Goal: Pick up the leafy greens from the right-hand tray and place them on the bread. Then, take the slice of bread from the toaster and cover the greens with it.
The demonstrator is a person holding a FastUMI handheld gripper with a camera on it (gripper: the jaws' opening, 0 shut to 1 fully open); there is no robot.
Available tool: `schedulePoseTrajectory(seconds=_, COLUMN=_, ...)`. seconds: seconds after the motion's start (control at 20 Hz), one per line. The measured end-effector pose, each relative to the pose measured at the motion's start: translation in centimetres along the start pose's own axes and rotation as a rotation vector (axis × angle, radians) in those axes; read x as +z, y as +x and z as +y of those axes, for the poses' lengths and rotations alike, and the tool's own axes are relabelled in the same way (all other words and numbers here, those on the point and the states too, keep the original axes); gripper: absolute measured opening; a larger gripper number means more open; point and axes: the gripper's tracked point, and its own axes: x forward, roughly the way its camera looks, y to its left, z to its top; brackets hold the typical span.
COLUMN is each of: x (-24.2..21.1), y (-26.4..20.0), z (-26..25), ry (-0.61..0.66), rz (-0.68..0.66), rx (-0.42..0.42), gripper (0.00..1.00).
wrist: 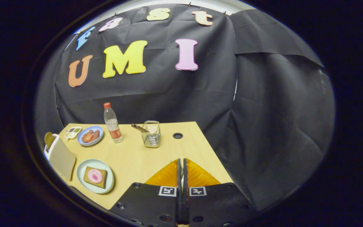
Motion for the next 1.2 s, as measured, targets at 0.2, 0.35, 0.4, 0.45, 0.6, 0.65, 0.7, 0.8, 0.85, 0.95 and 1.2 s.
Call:
schedulePoseTrajectory(seconds=0.2, x=2.1, y=-3.1, z=7.1, ry=-0.030, rz=-0.037, rx=0.053, gripper=0.00)
schedulePoseTrajectory(seconds=0.35, x=2.3, y=-5.1, z=13.8, ry=-0.065, rz=-0.059, rx=0.125, gripper=0.00)
schedulePoseTrajectory(seconds=0.4, x=2.0, y=-5.6, z=16.1, ry=-0.071, rz=-0.060, rx=0.152, gripper=0.00)
schedulePoseTrajectory(seconds=0.45, x=1.8, y=-6.0, z=18.5, ry=-0.073, rz=-0.060, rx=0.183, gripper=0.00)
schedulePoseTrajectory(seconds=0.6, x=0.6, y=-6.5, z=24.2, ry=-0.063, rz=-0.050, rx=0.250, gripper=0.00)
schedulePoseTrajectory(seconds=0.65, x=0.2, y=-6.5, z=25.9, ry=-0.057, rz=-0.046, rx=0.267, gripper=0.00)
schedulePoseTrajectory(seconds=0.7, x=-0.4, y=-6.4, z=27.6, ry=-0.058, rz=-0.037, rx=0.279, gripper=0.00)
schedulePoseTrajectory(seconds=0.8, x=-1.8, y=-6.1, z=30.5, ry=-0.069, rz=-0.014, rx=0.305, gripper=0.00)
schedulePoseTrajectory(seconds=0.85, x=-2.6, y=-6.1, z=31.8, ry=-0.076, rz=0.000, rx=0.319, gripper=0.00)
schedulePoseTrajectory(seconds=0.95, x=-4.1, y=-5.7, z=33.8, ry=-0.077, rz=0.026, rx=0.340, gripper=0.00)
schedulePoseTrajectory(seconds=1.2, x=-7.4, y=-4.0, z=36.7, ry=-0.057, rz=0.121, rx=0.396, gripper=0.00)
